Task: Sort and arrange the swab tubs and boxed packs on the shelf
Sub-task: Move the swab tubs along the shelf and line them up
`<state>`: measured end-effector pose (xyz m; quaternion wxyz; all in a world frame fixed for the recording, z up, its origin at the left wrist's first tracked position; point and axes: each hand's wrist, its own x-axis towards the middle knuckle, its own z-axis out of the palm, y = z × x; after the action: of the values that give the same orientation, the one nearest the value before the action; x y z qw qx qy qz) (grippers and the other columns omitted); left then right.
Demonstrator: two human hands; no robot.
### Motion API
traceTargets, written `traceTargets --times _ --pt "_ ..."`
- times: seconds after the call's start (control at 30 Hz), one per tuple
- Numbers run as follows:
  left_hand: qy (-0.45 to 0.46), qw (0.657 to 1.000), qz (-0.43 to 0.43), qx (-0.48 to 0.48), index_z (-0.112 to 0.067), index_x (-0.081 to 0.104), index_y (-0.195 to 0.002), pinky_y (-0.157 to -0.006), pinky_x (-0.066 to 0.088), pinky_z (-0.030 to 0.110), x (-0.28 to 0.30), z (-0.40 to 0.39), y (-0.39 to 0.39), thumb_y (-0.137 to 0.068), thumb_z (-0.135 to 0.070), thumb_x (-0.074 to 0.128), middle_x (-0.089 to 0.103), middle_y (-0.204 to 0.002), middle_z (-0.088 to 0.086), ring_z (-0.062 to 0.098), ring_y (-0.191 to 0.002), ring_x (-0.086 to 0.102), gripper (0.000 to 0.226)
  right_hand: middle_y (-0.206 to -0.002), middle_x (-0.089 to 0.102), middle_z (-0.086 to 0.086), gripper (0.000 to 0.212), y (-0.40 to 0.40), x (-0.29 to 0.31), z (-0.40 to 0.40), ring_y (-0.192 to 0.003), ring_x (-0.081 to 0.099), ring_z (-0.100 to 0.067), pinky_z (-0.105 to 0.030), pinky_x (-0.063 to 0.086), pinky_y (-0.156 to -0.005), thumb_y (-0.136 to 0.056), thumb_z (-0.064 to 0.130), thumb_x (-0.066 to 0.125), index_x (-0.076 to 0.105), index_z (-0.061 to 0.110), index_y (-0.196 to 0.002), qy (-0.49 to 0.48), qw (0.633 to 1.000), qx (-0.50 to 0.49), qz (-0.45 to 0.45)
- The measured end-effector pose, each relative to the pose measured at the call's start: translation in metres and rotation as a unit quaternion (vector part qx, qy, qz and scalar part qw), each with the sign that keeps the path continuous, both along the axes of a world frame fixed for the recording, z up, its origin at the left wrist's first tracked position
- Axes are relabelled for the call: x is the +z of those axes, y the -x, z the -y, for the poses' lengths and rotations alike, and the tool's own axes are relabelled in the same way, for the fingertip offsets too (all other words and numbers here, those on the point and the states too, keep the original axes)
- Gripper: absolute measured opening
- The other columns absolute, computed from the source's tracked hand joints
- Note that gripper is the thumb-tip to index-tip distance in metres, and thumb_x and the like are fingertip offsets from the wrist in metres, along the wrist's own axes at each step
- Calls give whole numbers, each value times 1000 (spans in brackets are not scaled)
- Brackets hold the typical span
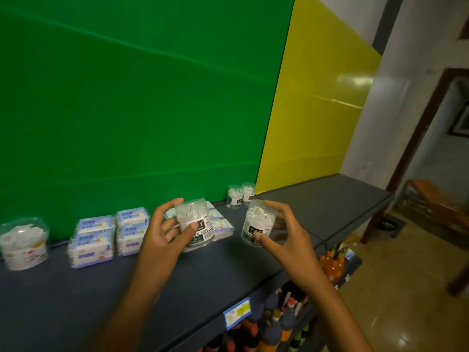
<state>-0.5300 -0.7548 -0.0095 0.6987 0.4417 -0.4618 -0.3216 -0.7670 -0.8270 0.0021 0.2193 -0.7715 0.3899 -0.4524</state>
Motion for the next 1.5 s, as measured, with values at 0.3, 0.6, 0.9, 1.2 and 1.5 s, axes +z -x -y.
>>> traceTargets --times 0.3,0.6,0.9,1.2,1.5 --pt "-23 999 33 15 -26 50 -126 -72 57 22 2 68 40 -83 -6 68 69 -111 2 12 -97 69 51 -123 58 20 59 41 -12 72 -105 61 -5 -35 56 -83 -82 27 78 47 49 -126 0 999 -9 33" --pt "-19 992 54 114 -27 51 -118 -78 59 33 0 131 82 -79 -3 72 73 -99 -4 11 -95 69 50 -128 58 14 62 62 -17 180 -108 59 -5 -22 53 -82 -81 25 79 48 46 -130 4 995 95 22" --pt "-40 973 107 201 -21 57 -114 -80 55 20 -4 197 128 -76 -3 76 63 -114 -4 4 -91 68 46 -123 58 20 65 78 -31 275 -106 59 -2 -28 56 -83 -81 19 79 48 45 -131 -12 984 172 42" --pt "-97 942 159 281 -26 56 -111 -75 50 8 -37 264 135 -74 2 76 61 -106 -14 -1 -97 62 50 -136 50 17 71 51 -72 340 -118 55 -6 -30 56 -88 -81 9 76 45 45 -133 -15 975 214 64" --pt "-116 908 263 306 -38 55 -119 -88 52 19 -76 293 130 -74 -11 80 60 -117 -12 -1 -103 60 58 -130 48 10 68 31 -81 363 -114 53 -9 -28 53 -84 -81 8 75 45 34 -136 47 972 209 93"
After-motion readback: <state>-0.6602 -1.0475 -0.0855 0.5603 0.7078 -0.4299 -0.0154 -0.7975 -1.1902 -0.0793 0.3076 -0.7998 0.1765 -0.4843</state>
